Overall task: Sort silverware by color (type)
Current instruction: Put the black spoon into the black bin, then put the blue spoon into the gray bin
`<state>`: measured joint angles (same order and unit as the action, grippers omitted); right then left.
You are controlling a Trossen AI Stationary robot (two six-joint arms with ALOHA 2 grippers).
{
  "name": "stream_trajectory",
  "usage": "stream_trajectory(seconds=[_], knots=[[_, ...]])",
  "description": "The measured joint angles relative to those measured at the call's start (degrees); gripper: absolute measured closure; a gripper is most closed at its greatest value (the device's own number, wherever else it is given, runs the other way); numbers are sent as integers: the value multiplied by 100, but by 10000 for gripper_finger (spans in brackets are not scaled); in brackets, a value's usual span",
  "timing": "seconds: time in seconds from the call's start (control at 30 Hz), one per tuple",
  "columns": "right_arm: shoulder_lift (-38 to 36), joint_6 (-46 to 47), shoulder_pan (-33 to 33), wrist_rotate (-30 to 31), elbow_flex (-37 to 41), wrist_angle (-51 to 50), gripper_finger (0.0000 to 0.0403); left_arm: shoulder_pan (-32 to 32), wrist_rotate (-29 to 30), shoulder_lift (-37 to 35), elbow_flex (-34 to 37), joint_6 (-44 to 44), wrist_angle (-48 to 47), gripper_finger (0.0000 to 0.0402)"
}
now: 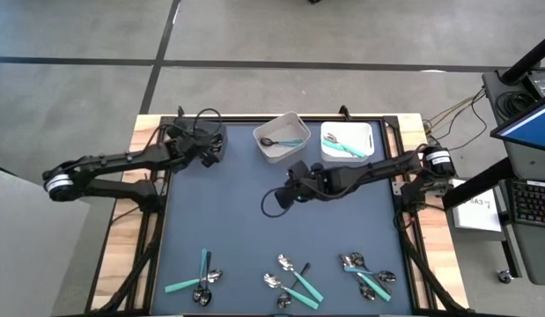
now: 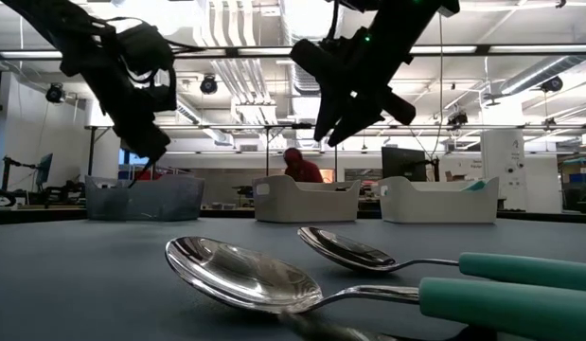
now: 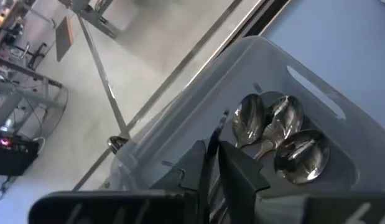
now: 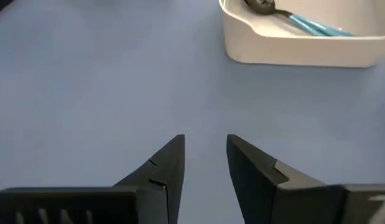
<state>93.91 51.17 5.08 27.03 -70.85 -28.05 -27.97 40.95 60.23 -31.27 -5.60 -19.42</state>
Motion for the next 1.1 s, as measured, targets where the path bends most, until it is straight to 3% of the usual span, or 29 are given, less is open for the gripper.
stream_trajectory(seconds=[0.23,0.47,0.53,0.63,0.73,0.83,0.97,1.1], knots=[[2,297,194,-2,0,-22,299,0,-14,-259,-75,-30,41,359],[2,621,275,-117,0,-63,305,0,-975,-393,-290,259,-116,342],[-4,822,313,-415,-1,-179,305,-7,-1871,-472,-409,700,-118,339],[-4,1202,376,-1076,-98,-941,306,18,-4043,-608,-527,1212,221,338],[-4,1650,483,-1654,-184,-1922,305,142,-6219,-743,-483,1908,1290,338],[-4,1931,629,-2230,-192,-2656,305,459,-7362,-840,-325,2700,2331,338],[-4,1799,837,-2396,-190,-2942,305,1153,-7119,-901,-112,3354,3807,338],[-4,1672,874,-2186,-184,-2922,305,2056,-5642,-767,112,3856,6452,338]])
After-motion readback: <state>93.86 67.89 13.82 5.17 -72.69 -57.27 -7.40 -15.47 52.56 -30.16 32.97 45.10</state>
